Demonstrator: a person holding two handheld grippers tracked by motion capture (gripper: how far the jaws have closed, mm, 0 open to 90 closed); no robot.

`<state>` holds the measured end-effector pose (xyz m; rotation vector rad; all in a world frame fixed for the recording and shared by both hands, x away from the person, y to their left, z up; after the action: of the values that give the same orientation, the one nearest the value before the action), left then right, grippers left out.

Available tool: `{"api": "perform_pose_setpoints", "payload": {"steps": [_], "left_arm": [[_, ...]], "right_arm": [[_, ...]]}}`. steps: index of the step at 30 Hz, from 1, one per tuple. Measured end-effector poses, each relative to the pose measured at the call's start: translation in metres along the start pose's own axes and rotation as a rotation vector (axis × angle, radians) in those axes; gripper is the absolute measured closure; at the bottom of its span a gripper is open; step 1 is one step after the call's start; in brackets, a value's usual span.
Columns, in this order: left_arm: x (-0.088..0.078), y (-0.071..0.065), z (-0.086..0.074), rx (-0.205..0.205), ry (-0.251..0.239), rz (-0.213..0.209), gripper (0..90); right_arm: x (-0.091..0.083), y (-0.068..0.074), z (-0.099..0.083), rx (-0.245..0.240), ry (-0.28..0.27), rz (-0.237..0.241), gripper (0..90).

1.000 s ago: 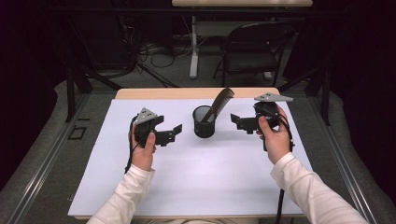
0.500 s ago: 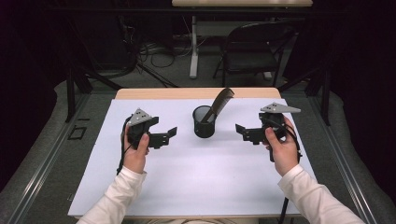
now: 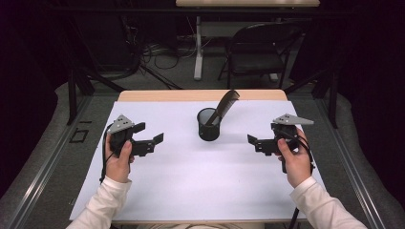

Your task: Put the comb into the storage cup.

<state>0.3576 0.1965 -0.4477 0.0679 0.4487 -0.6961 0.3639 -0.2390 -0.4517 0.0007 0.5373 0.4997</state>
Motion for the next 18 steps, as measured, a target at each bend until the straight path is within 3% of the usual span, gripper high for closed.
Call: {"api": "perform_pose_setpoints", "payload": {"steps": [13,18], "left_arm": [[-0.018,0.01,-0.018,0.011,-0.005,0.02,15.8],[-0.024,0.012,-0.026,0.008,-0.008,0.027,15.8]], "right_arm": [[-0.015,-0.006,-0.015,0.009,-0.05,-0.012,0.0],[-0.022,-0.011,-0.024,0.034,-0.062,-0.014,0.0]]}}
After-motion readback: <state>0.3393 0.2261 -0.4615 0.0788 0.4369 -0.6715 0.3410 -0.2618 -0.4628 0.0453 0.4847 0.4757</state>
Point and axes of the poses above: each handheld gripper's, and its own axes: x roughly forward along the jaws, z roughly out of its top, y roughly to its left, the point moved 2 cm from there along x, roughly forward along the jaws, and after that the axes turned 3 degrees about x, right-handed, at the moved point
